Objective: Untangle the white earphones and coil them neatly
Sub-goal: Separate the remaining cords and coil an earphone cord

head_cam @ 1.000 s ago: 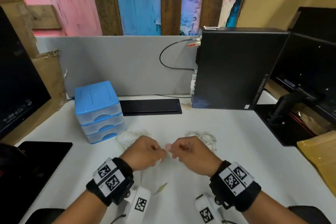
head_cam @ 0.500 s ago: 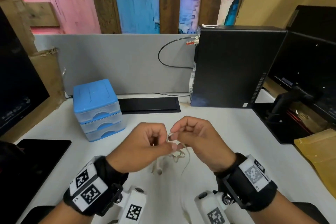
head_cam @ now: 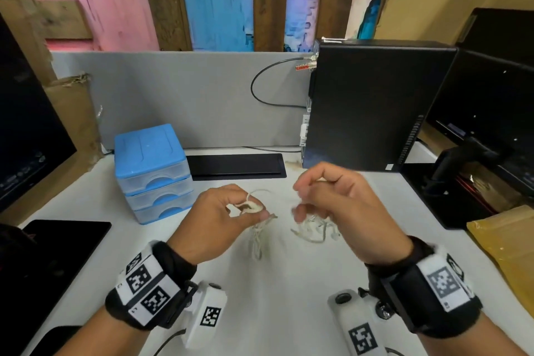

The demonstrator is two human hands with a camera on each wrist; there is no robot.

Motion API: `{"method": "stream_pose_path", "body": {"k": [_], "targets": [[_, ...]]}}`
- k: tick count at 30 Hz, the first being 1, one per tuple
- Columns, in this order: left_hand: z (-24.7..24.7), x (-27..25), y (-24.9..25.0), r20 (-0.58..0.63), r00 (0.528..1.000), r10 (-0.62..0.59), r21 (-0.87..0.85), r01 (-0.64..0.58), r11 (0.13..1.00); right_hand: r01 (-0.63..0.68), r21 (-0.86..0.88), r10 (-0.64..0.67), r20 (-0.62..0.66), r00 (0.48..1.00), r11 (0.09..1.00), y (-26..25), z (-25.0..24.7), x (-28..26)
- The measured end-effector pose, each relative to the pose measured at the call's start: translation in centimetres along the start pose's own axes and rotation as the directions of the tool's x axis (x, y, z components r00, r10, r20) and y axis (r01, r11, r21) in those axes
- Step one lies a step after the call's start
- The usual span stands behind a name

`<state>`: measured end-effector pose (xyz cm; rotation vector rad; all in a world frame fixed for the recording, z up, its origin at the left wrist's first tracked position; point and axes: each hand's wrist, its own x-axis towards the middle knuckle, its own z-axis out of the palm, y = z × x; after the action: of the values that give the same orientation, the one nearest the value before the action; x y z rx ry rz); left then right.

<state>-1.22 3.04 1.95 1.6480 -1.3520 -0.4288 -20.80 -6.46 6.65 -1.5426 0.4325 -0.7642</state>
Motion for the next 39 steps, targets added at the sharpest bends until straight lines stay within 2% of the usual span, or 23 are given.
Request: {"method": "stream_pose_path", "body": {"k": [2, 4, 8, 11, 13, 16, 19, 22, 25, 30, 39], "targets": [[-0.2, -0.3, 0.7, 0.036, 0.999, 0.009, -0.060, -0.007, 0.998, -0.157, -0.053, 0.160, 0.067, 0.985, 0.986, 0.6, 0.6, -0.1], [-0.4, -0.6, 1.4, 0.040, 0.999, -0.005, -0.118, 0.009, 0.993, -0.210, -0.137, 0.223, 0.089, 0.971, 0.968, 1.0, 1.3, -0.3], [-0.8, -0.6, 2.3, 0.054, 0.993, -0.102, -0.231, 0.112, 0.967, -0.120, -0.232, 0.121, -0.010, 0.993, 0.965, 1.6, 1.6, -0.2], [-1.4, -0.4, 2.7, 0.094, 0.992, -0.084, -0.351, 0.113, 0.929, -0.050, -0.234, 0.038, -0.055, 0.998, 0.971, 1.7, 1.2, 0.0], [-1.9, -0.4, 3.1, 0.120, 0.991, -0.063, -0.360, 0.103, 0.927, -0.001, -0.255, -0.017, -0.068, 0.998, 0.967, 1.8, 1.0, 0.1], [-2.5, -0.5, 3.6, 0.152, 0.987, -0.054, -0.347, 0.104, 0.932, 0.068, -0.322, -0.111, -0.118, 0.987, 0.944, 1.9, 1.1, -0.1], [-2.6, -0.7, 3.7, 0.110, 0.992, -0.055, -0.357, 0.091, 0.930, 0.197, -0.402, -0.274, -0.143, 0.951, 0.894, 1.6, 1.8, -0.8], [-2.4, -0.8, 3.8, 0.092, 0.995, -0.042, -0.360, 0.073, 0.930, 0.292, -0.350, -0.338, -0.077, 0.938, 0.890, 1.3, 2.7, -1.6], [-2.4, -1.1, 4.2, 0.156, 0.987, -0.049, -0.394, 0.107, 0.913, 0.276, -0.302, -0.300, -0.035, 0.953, 0.913, 1.2, 3.2, -1.6], [-3.0, -1.1, 4.5, 0.239, 0.970, -0.042, -0.532, 0.167, 0.830, 0.249, -0.142, -0.250, 0.008, 0.968, 0.958, 1.0, 2.6, -1.3], [-2.8, -1.2, 4.7, 0.309, 0.949, -0.056, -0.590, 0.238, 0.771, 0.167, 0.043, -0.162, -0.100, 0.982, 0.985, 0.9, 2.2, -0.7]]}}
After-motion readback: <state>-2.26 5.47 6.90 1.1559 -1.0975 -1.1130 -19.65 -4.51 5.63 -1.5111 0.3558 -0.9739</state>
